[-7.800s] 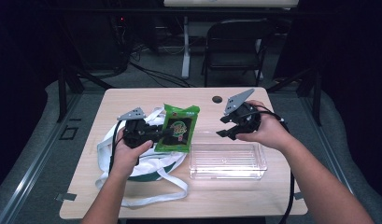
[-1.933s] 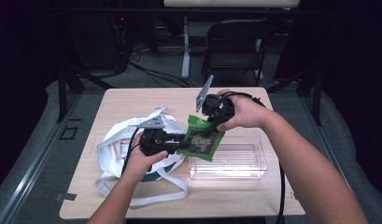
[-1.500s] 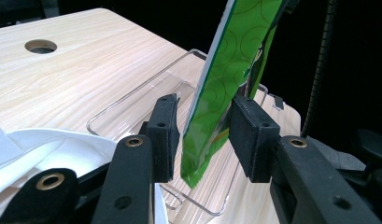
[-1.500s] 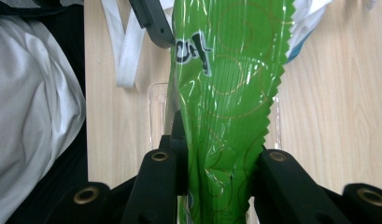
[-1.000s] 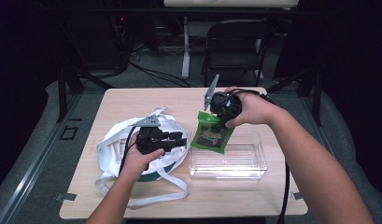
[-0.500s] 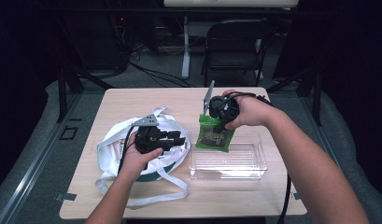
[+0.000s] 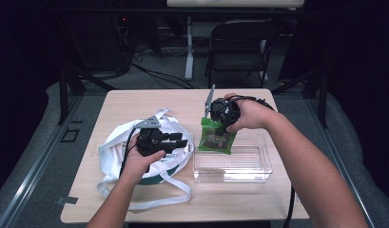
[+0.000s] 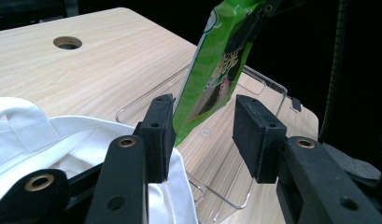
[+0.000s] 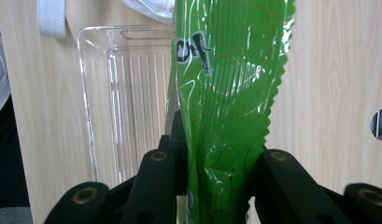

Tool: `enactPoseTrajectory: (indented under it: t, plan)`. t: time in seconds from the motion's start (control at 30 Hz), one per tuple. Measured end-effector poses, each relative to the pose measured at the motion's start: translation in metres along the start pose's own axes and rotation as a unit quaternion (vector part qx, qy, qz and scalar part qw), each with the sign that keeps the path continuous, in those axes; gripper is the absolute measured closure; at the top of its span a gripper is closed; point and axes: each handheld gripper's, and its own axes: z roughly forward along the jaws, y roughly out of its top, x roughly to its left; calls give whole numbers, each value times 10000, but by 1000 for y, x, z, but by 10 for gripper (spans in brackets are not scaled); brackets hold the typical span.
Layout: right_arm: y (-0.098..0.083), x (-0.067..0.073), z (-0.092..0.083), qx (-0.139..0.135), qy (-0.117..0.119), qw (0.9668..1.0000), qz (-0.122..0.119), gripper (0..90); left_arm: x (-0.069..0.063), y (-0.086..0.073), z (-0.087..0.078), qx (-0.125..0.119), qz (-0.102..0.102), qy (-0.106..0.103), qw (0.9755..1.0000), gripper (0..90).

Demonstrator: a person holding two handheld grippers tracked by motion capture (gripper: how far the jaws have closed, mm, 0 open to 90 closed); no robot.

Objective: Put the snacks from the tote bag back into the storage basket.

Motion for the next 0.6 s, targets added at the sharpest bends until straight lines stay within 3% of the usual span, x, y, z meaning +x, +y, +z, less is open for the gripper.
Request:
enactPoseTrajectory:
  t: [0.27, 0.6]
  plan:
    - [-3, -3, 11, 150, -56, 9999, 20, 746, 3, 0, -2, -13, -17, 94, 10000, 576]
    - [0, -6, 19, 269, -120, 9995, -68, 745, 7, -1, -6, 9, -55, 463, 9989, 551]
